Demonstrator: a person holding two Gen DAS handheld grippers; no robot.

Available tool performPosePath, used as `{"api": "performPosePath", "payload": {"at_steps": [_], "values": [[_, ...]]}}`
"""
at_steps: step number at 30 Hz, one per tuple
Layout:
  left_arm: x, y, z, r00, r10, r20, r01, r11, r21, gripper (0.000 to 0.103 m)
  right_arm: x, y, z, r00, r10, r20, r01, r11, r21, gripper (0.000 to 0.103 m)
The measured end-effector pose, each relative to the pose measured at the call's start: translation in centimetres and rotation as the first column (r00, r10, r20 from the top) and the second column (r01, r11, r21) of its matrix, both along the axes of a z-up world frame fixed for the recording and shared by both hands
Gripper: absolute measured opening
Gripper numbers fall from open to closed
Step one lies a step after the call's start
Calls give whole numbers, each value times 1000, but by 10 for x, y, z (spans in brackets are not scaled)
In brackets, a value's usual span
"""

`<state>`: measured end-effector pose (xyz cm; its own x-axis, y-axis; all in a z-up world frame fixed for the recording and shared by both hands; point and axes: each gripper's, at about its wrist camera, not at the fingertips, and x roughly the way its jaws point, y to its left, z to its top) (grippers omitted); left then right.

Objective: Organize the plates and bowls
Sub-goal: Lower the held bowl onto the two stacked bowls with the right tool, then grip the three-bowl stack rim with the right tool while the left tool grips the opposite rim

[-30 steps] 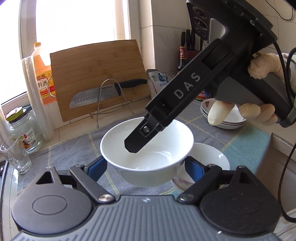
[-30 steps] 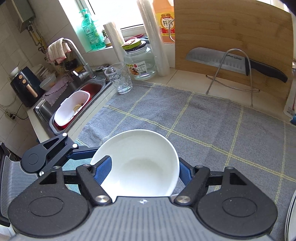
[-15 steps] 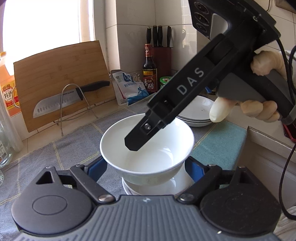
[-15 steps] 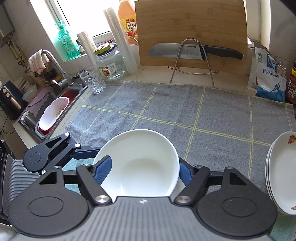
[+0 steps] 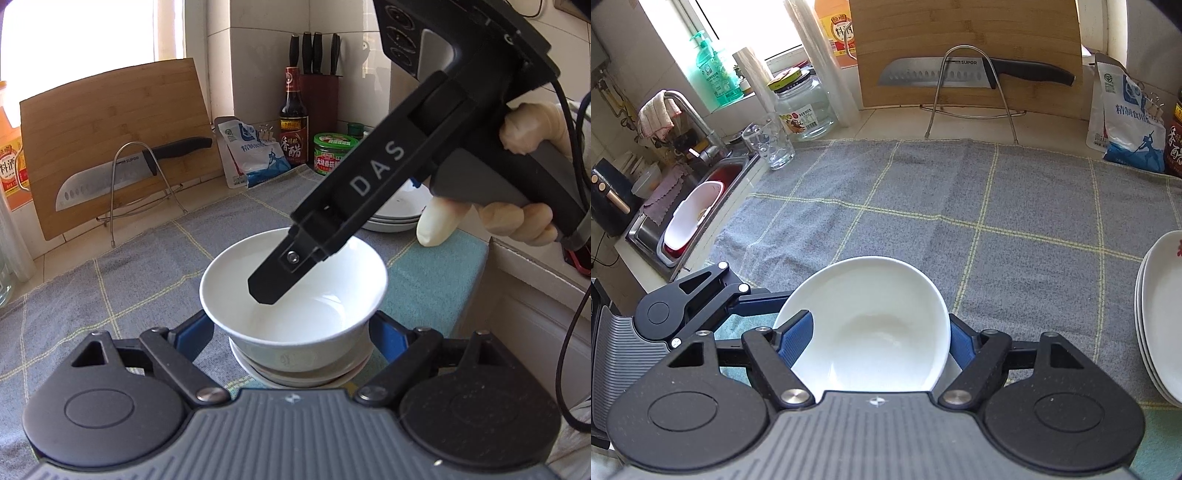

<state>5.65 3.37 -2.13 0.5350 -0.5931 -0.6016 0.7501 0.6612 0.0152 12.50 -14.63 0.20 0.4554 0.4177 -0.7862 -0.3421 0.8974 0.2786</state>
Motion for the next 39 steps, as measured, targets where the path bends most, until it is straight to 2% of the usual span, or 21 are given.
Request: {"api": "performPosePath", "payload": {"at_steps": [22, 34, 39], "values": [[4, -8, -6, 1000, -22, -21, 23, 999, 22, 90, -3, -4, -8, 1000, -11, 7, 11, 1000, -14, 81], [6, -11, -8, 998, -40, -40, 40, 999, 16, 93, -5, -1, -13, 1000, 1, 29, -1, 1000, -28, 90], [5, -6, -7, 999, -44, -30, 44, 999, 2, 98, -10, 4, -9, 997, 9, 75, -5, 999, -50, 103]]}}
